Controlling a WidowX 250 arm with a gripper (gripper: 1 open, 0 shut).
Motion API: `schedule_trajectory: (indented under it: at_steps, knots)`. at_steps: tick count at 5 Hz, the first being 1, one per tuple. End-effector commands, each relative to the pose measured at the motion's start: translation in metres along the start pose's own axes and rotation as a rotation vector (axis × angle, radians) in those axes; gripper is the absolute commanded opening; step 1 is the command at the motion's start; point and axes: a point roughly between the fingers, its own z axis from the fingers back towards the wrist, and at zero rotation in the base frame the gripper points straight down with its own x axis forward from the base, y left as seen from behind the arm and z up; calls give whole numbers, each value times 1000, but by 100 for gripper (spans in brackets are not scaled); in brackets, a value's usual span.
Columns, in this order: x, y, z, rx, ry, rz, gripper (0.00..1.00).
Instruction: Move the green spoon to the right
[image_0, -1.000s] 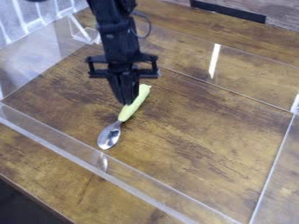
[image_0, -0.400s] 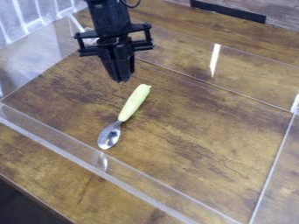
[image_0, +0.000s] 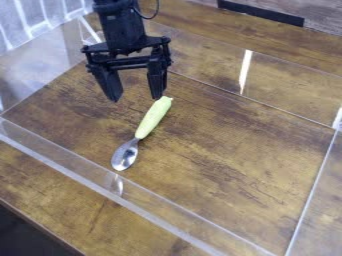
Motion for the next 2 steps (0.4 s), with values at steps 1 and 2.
schedule_trajectory:
  at_steps: [1, 2]
  knots:
    - [12, 2, -5, 14, -25, 4, 100]
    - [18, -2, -27, 18, -10, -1, 100]
